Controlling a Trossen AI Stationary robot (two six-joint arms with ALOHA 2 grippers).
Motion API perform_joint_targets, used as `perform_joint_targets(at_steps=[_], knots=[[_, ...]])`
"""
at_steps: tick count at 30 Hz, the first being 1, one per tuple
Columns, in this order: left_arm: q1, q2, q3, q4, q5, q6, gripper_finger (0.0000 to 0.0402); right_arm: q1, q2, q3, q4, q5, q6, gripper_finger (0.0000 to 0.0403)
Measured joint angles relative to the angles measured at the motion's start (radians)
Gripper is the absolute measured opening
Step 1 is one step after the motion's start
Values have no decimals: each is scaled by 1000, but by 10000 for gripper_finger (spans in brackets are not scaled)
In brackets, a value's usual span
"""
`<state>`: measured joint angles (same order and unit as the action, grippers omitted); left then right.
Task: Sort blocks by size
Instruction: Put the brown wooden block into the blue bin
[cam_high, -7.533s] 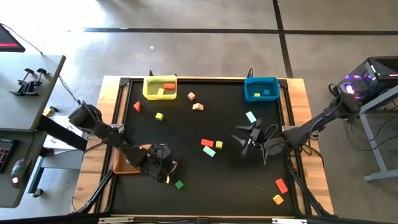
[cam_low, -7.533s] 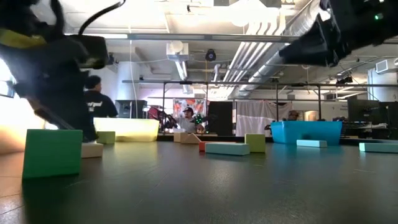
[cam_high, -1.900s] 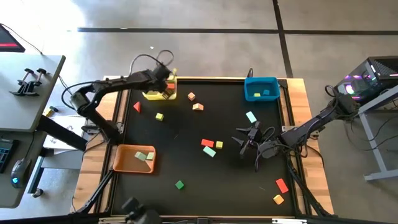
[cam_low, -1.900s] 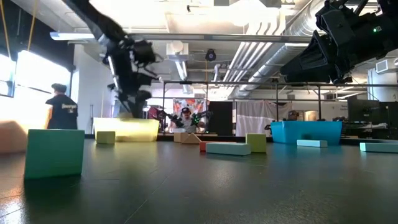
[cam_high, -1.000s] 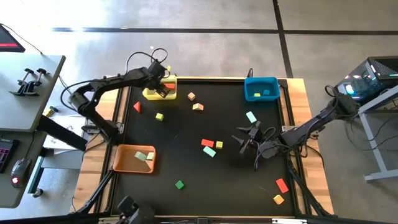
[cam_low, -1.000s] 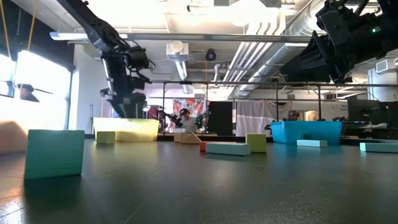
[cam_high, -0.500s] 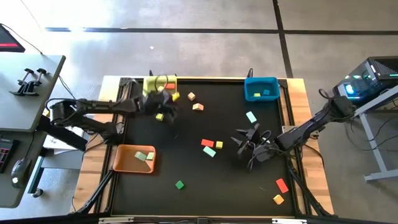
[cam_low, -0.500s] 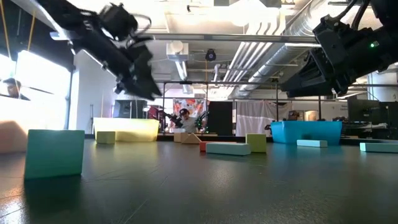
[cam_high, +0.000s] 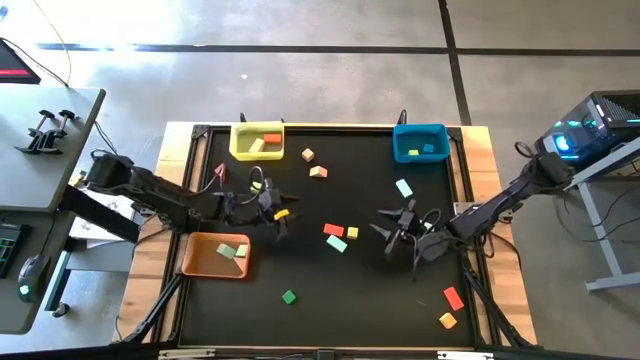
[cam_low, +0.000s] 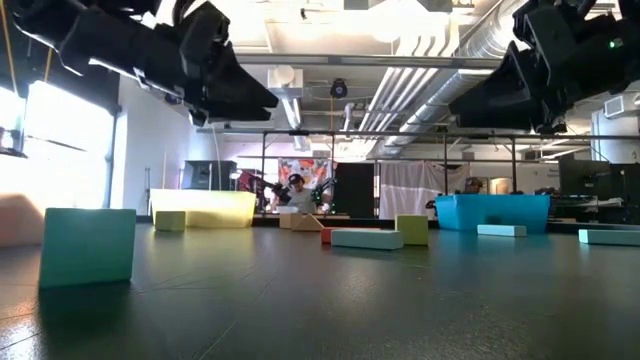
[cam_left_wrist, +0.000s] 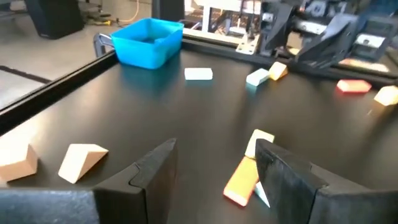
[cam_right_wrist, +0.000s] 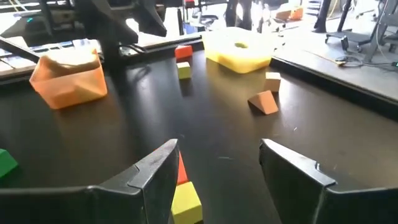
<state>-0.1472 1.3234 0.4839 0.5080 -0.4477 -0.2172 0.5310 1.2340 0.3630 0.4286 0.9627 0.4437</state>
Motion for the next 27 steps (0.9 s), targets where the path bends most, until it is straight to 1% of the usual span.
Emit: perform_joint_targets(at_steps=[4,8,11,15,18,22,24,27], knots=[[33,16,0,15,0,26,201,-24,-8,0,-1,25,-16,218],[101,21,0,15,1,97,201,-93,-8,0,1,40,-61,218],[162,20,0,30,0,144,201,-170,-8,0,3,39,-87,218],[231,20,0,77,-1,211,201,-301,-8,0,11,34,-172,218],[276,20,0,119,-2,263,201,-403,-8,0,33,53,-241,218],[320,20,0,190,-3,337,201,-525,-10,0,83,55,-391,218],[333,20,2,232,-2,366,201,-559,-19,10,112,59,-486,218],[345,20,24,255,-2,356,201,-601,-45,55,125,82,-627,218]])
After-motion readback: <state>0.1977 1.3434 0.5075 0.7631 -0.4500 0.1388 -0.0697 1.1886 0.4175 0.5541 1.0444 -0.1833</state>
